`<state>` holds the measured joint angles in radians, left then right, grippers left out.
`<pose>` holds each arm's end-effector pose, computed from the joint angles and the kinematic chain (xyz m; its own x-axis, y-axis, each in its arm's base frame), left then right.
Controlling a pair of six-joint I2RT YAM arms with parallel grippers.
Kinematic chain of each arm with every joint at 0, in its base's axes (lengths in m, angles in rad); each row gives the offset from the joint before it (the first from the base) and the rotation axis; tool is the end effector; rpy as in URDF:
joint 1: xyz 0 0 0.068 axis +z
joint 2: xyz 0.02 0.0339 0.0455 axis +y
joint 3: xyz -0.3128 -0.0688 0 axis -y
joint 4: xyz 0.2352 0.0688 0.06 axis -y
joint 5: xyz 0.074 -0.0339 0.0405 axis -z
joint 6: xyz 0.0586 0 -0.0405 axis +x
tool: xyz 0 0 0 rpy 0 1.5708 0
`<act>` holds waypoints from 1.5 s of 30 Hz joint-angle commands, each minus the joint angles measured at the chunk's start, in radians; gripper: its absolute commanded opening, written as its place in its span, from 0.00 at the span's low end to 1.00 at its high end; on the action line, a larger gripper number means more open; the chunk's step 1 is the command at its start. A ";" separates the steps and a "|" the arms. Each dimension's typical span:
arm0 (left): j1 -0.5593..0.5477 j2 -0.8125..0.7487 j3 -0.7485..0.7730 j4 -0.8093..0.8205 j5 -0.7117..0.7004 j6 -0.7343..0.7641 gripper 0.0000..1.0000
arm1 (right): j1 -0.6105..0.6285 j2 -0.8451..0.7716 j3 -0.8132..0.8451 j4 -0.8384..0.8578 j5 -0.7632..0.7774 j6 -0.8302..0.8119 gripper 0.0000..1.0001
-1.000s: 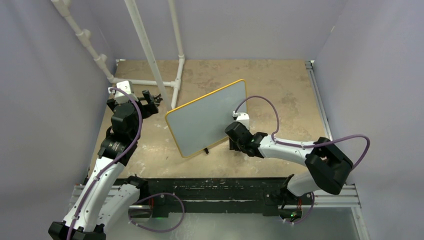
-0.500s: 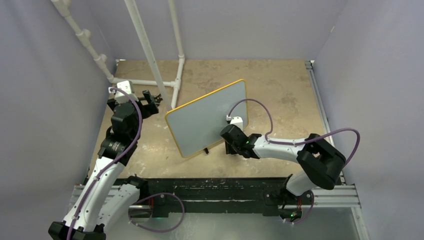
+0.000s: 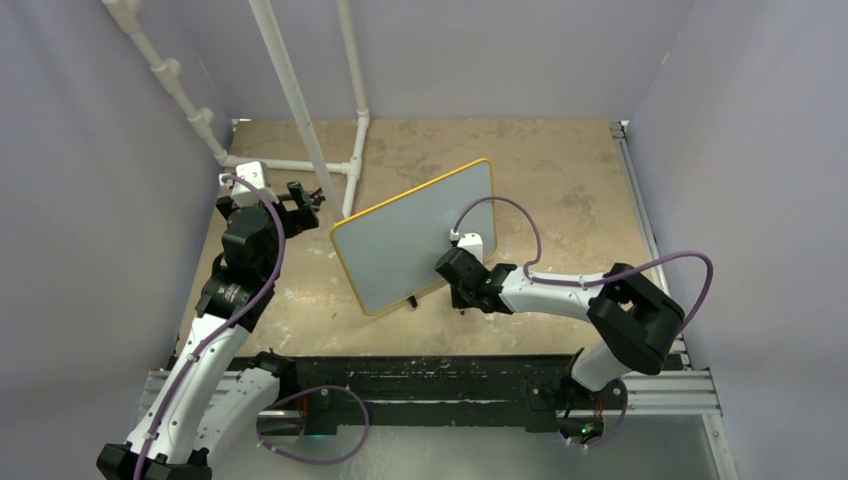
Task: Write a sentence on the whiteboard
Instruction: Open the whiteboard marker at the center of the board.
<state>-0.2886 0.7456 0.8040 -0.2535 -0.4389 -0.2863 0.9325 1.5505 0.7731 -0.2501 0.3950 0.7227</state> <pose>0.1472 -0.0177 0.3747 -0.1382 -0.2256 -0.9644 -0.1887 0.9619 -0.1980 0.1907 0.2191 0.1944 -0.7944 -0.0462 -0.6056 -0.1297 0.9870 0.0949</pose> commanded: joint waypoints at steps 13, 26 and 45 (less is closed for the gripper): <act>-0.089 0.014 0.203 0.025 0.025 0.162 0.96 | 0.118 -0.268 0.159 -0.567 -0.271 0.006 0.00; -0.345 0.145 0.364 -0.031 0.745 0.324 0.88 | 0.117 -0.390 0.459 -0.829 -0.509 -0.180 0.00; -0.522 0.142 0.227 -0.299 1.162 0.333 0.76 | 0.093 -0.444 0.491 -0.694 -0.924 -0.395 0.00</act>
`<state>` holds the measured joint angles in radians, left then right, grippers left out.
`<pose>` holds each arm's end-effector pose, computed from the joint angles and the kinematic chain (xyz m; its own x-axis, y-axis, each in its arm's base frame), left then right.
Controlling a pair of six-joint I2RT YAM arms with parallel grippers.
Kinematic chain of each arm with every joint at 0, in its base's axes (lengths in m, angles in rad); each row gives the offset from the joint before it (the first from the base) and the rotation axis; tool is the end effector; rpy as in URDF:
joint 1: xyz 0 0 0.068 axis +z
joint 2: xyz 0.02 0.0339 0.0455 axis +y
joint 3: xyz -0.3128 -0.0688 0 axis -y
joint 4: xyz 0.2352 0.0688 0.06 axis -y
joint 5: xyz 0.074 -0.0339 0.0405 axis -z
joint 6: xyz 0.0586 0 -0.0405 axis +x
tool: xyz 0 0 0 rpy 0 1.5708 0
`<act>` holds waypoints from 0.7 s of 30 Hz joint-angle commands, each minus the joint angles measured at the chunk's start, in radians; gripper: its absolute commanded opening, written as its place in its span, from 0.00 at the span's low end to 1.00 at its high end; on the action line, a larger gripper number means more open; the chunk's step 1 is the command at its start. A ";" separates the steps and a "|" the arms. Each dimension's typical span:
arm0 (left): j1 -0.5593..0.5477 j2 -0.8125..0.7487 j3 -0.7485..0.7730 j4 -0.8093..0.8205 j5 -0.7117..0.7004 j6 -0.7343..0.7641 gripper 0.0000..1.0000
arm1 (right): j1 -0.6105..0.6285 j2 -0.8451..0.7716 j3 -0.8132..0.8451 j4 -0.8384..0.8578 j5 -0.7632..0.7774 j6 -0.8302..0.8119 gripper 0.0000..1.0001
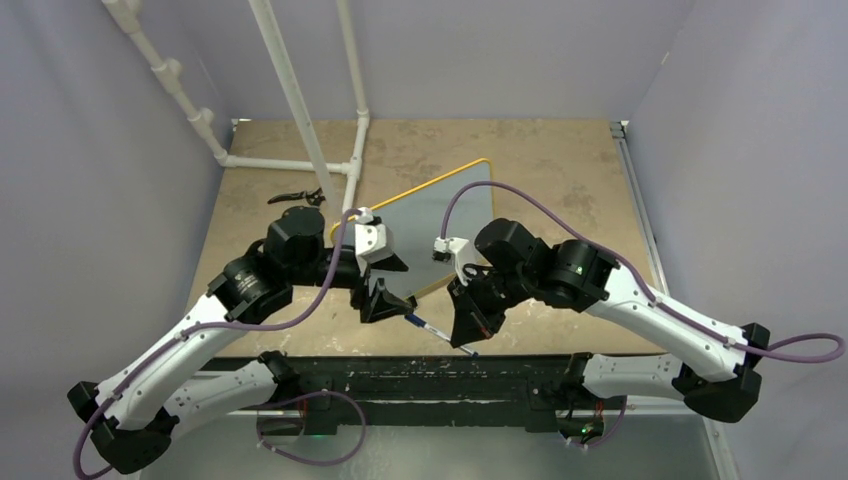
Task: Write a sentence on the whiteboard
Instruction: Open the whiteboard marker at the center of the board.
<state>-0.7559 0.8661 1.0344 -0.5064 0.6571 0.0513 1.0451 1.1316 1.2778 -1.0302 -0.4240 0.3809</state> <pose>0.0866 -0.1308 0.4104 -0.1917 0.2365 -0.9525 0.9735 0.1690 -0.1540 0.0754 0.1779 0.3917 -0.7020 -0.5348 -0.4703 -0.7091 0.4638 0.5311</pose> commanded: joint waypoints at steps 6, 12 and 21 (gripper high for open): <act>-0.172 0.061 -0.018 -0.112 -0.011 0.027 0.77 | -0.089 -0.008 -0.030 0.083 -0.163 -0.120 0.00; -0.243 0.101 -0.024 -0.125 -0.039 0.043 0.77 | -0.115 0.007 -0.047 0.082 -0.207 -0.145 0.00; -0.281 0.122 -0.041 -0.113 -0.092 0.055 0.66 | -0.115 0.006 -0.040 0.085 -0.247 -0.148 0.00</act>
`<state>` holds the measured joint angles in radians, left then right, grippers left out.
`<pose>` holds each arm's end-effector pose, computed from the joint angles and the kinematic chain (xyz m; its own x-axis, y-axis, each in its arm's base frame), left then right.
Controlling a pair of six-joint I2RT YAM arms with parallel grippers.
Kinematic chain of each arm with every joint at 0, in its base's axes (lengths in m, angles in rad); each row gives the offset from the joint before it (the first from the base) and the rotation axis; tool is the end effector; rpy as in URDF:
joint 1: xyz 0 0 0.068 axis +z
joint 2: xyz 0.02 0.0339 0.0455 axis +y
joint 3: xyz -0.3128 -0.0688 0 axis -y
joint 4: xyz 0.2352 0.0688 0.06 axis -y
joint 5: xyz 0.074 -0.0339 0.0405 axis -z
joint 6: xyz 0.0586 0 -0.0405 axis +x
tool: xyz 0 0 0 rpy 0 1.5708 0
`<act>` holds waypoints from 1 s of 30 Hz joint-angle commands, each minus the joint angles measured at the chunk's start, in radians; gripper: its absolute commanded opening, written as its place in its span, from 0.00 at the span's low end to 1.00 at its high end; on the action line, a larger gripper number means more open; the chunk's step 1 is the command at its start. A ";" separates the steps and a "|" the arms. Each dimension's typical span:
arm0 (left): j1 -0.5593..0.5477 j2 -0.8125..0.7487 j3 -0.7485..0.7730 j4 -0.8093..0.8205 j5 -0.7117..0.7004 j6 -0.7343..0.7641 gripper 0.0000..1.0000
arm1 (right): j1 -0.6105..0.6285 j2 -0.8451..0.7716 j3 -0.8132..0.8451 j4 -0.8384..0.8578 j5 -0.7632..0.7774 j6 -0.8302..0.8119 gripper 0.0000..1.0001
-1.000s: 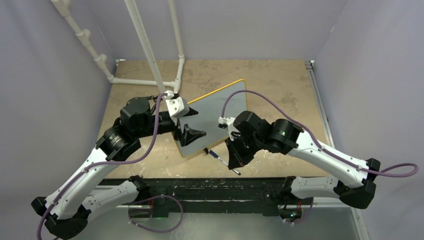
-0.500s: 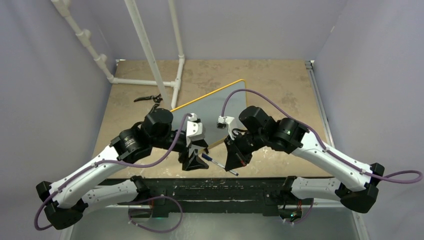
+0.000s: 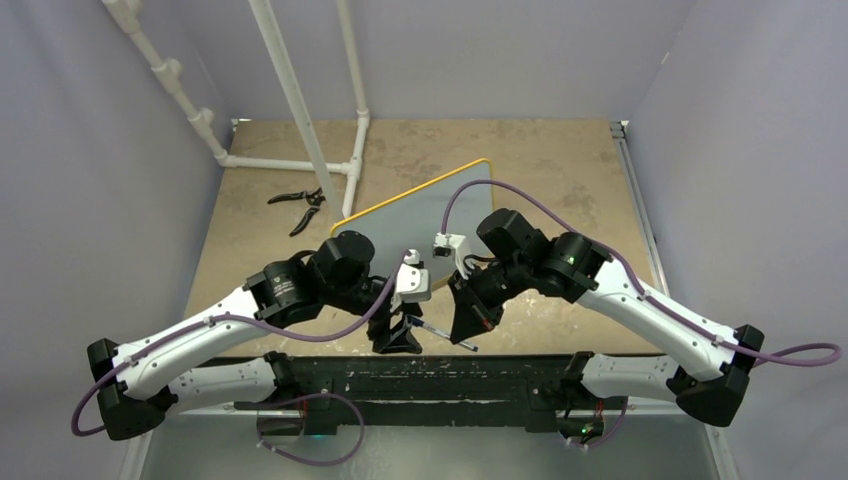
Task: Write a sentence on the whiteboard
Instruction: Open the whiteboard marker at the center of the board.
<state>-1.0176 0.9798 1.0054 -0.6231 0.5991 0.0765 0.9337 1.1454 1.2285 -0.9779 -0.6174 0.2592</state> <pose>0.0667 -0.1709 0.3704 -0.2223 0.4801 -0.8486 0.9674 0.0005 -0.2531 0.0896 0.1781 0.3827 -0.6718 -0.5564 -0.4890 -0.7229 0.3481 0.5969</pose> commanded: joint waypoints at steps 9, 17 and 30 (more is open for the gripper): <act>-0.045 0.015 -0.012 -0.013 -0.067 0.043 0.10 | -0.006 -0.009 0.032 0.030 -0.011 -0.021 0.00; -0.045 -0.108 -0.136 0.272 -0.226 -0.137 0.00 | -0.023 -0.139 -0.052 0.343 0.107 0.169 0.67; -0.044 -0.169 -0.247 0.580 -0.272 -0.258 0.00 | -0.027 -0.559 -0.446 0.899 0.533 0.534 0.99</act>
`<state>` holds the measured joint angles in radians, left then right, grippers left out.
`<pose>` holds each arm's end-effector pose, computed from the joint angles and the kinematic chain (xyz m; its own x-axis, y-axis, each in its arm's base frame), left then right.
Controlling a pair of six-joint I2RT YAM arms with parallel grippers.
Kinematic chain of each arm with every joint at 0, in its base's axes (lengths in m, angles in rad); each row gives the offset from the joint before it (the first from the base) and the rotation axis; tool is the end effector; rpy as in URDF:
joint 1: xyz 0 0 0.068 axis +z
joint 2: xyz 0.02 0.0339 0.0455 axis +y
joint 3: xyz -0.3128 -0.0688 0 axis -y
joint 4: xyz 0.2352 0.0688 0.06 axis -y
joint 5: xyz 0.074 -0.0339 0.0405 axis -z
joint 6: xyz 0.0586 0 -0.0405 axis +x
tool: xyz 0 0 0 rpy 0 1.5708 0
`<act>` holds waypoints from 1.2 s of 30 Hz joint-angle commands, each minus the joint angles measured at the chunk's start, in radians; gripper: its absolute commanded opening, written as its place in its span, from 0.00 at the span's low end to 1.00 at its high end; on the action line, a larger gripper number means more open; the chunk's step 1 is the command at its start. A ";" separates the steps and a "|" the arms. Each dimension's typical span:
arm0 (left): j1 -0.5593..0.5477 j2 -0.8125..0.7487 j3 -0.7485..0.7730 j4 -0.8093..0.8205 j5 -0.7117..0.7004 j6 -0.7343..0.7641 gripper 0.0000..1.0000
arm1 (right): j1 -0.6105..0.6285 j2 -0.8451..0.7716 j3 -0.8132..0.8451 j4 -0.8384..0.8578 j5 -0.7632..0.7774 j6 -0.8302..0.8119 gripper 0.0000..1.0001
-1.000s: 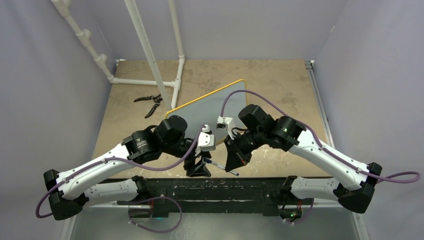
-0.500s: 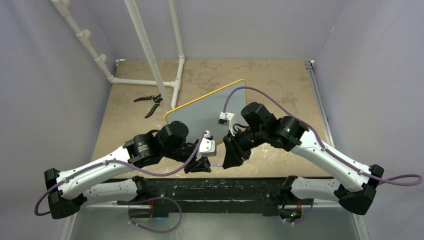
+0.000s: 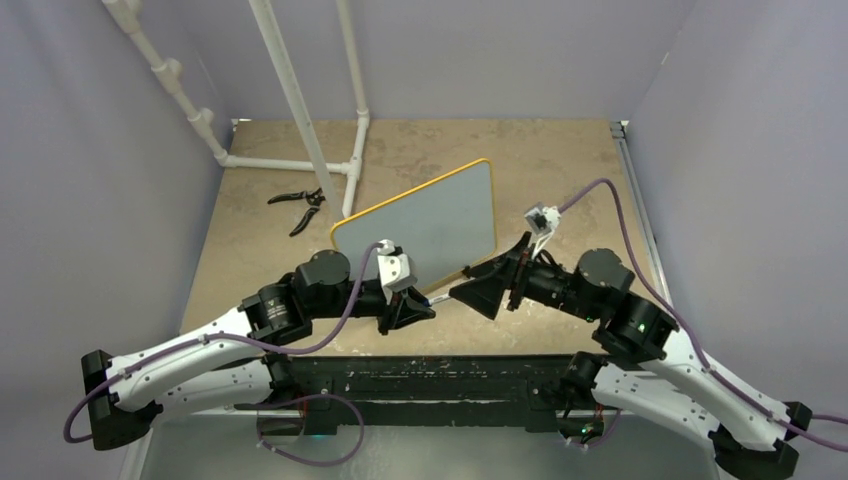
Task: Write a sentence on the whiteboard
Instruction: Open the whiteboard marker at the center of the board.
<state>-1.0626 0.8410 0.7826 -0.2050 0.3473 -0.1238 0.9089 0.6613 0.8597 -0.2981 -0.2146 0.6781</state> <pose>0.0674 -0.1621 0.3592 -0.2469 0.2047 -0.9472 0.9582 0.1972 -0.2072 0.0654 0.1043 0.3977 -0.6128 0.2107 -0.7616 -0.6633 0.3867 0.6407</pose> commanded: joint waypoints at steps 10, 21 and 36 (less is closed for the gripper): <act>0.001 -0.059 -0.158 0.448 -0.131 -0.241 0.00 | -0.002 -0.098 -0.221 0.493 0.103 0.179 0.84; 0.001 -0.040 -0.152 0.492 -0.107 -0.241 0.00 | -0.002 -0.022 -0.262 0.589 0.044 0.193 0.56; 0.001 -0.050 -0.121 0.388 -0.092 -0.176 0.00 | -0.002 -0.069 -0.223 0.500 0.169 0.132 0.00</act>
<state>-1.0622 0.8059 0.6312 0.2150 0.2565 -0.3347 0.9077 0.6395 0.5961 0.2310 -0.1413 0.8635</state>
